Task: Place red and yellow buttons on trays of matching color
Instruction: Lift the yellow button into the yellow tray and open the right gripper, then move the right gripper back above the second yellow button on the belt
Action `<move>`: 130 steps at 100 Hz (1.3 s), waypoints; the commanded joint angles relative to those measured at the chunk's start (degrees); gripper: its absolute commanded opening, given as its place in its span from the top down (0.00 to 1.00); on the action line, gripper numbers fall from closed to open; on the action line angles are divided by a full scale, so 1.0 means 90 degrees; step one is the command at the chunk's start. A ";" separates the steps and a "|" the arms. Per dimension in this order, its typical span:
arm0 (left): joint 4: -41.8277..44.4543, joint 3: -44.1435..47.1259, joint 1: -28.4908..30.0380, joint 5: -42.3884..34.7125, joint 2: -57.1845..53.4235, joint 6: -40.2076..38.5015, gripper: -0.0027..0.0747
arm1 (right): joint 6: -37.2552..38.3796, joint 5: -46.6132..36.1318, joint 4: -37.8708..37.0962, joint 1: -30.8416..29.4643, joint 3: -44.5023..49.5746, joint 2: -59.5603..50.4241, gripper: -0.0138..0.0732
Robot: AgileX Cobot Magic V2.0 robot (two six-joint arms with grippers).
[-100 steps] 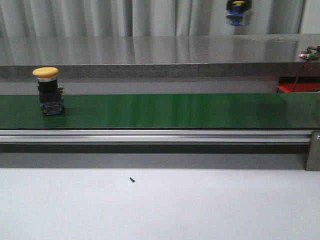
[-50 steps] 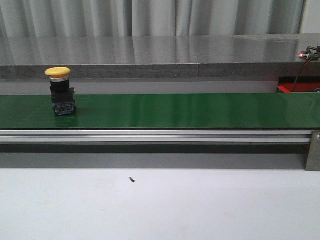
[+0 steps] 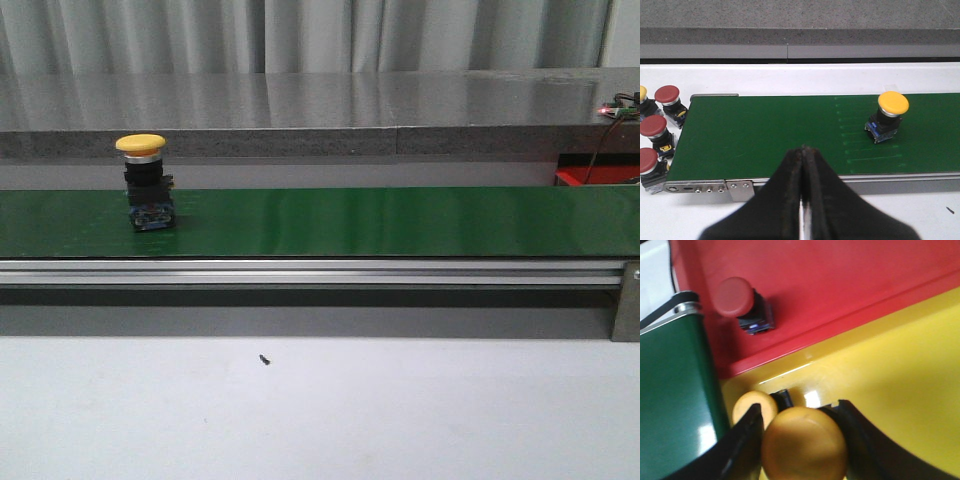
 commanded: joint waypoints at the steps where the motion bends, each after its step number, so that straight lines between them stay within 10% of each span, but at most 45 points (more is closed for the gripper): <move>1: -0.0161 -0.0180 -0.0048 -0.0404 -0.0017 -0.0028 0.99 | 0.0023 -0.0956 0.0186 -0.0077 0.0209 -0.0242 0.60; 61: -0.0161 -0.0180 -0.0048 -0.0404 -0.0017 -0.0028 0.99 | 0.0023 -0.1838 0.0660 -0.0077 0.0288 0.1514 0.59; 87: -0.0161 -0.0180 -0.0048 -0.0404 -0.0017 -0.0028 0.99 | -0.0035 -0.1741 0.0653 -0.0077 0.0197 0.1542 0.18; 130: -0.0161 -0.0180 -0.0048 -0.0392 -0.0017 -0.0028 0.99 | -0.0076 -0.1653 0.0590 -0.0070 0.0197 0.0320 0.18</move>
